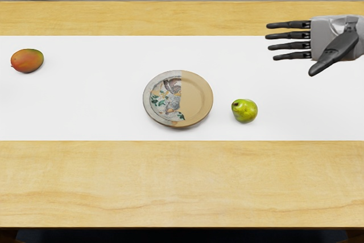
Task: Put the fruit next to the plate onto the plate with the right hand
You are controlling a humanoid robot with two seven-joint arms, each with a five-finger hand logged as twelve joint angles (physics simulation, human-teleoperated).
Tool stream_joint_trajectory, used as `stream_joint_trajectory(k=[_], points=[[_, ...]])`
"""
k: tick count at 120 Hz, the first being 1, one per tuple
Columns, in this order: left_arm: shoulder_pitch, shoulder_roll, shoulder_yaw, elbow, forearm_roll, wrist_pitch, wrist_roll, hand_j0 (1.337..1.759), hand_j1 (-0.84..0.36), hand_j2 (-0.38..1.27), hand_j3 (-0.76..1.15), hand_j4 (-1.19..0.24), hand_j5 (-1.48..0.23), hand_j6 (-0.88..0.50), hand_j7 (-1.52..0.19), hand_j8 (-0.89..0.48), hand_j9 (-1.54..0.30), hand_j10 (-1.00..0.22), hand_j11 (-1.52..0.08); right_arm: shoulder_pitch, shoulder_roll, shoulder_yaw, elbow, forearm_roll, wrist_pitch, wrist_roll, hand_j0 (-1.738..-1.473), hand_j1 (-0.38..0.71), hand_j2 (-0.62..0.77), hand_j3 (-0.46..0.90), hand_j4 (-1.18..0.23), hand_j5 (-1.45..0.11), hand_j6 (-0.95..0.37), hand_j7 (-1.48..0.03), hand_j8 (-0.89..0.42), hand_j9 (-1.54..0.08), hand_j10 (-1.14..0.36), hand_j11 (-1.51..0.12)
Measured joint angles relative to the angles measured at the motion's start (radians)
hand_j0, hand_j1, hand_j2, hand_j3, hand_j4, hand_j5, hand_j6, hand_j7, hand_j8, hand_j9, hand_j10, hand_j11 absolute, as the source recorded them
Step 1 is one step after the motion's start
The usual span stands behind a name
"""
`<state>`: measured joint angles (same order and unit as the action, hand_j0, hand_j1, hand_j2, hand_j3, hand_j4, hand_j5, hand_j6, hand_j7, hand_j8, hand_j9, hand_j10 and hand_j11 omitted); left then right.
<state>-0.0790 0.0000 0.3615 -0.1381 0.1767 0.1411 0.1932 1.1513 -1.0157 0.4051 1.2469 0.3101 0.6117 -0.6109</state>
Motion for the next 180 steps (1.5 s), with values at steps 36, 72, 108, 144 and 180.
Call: stream_joint_trajectory(k=[36, 72, 108, 144, 180], points=[[0.001, 0.0, 0.0, 0.0, 0.0, 0.0, 0.0, 1.658, 0.35, 0.0, 0.0, 0.0, 0.0, 0.0, 0.0, 0.0, 0.0, 0.0, 0.0, 0.012, 0.012, -0.002, 0.002, -0.019, 0.0, 0.0, -1.658, -0.31, -0.01, 0.0, -0.03, -0.04, -0.03, -0.04, -0.03, -0.04, -0.03, -0.04], [-0.001, 0.0, 0.0, 0.0, 0.0, 0.0, 0.0, 1.658, 0.35, 0.0, 0.0, 0.0, 0.0, 0.0, 0.0, 0.0, 0.0, 0.0, 0.0, 0.151, 0.141, -0.091, 0.088, -0.282, -0.003, 0.0, -1.658, -0.31, -0.01, 0.0, -0.03, -0.04, -0.03, -0.04, -0.03, -0.04, -0.03, -0.04], [0.002, 0.0, -0.001, 0.0, 0.0, 0.0, 0.0, 1.658, 0.35, 0.0, 0.0, 0.0, 0.0, 0.0, 0.0, 0.0, 0.0, 0.0, 0.0, 0.497, 0.273, -0.528, 0.172, -0.377, -0.307, 0.0, -1.658, -0.31, -0.01, 0.0, -0.03, -0.04, -0.03, -0.04, -0.03, -0.04, -0.03, -0.04], [0.007, 0.0, -0.001, 0.0, 0.0, 0.0, 0.0, 1.658, 0.35, 0.0, 0.0, 0.0, 0.0, 0.0, 0.0, 0.0, 0.0, 0.0, 0.0, 0.596, 0.321, -0.683, 0.295, -0.481, -0.613, 0.0, -1.658, -0.31, -0.01, 0.0, -0.03, -0.04, -0.03, -0.04, -0.03, -0.04, -0.03, -0.04], [0.007, 0.0, -0.001, 0.0, 0.0, 0.0, 0.0, 1.658, 0.35, 0.0, 0.0, 0.0, 0.0, 0.0, 0.0, 0.0, 0.0, 0.0, 0.0, 0.635, 0.433, -0.87, 0.426, -0.551, -0.949, 0.0, -1.658, -0.31, -0.01, 0.0, -0.03, -0.04, -0.03, -0.04, -0.03, -0.04, -0.03, -0.04]])
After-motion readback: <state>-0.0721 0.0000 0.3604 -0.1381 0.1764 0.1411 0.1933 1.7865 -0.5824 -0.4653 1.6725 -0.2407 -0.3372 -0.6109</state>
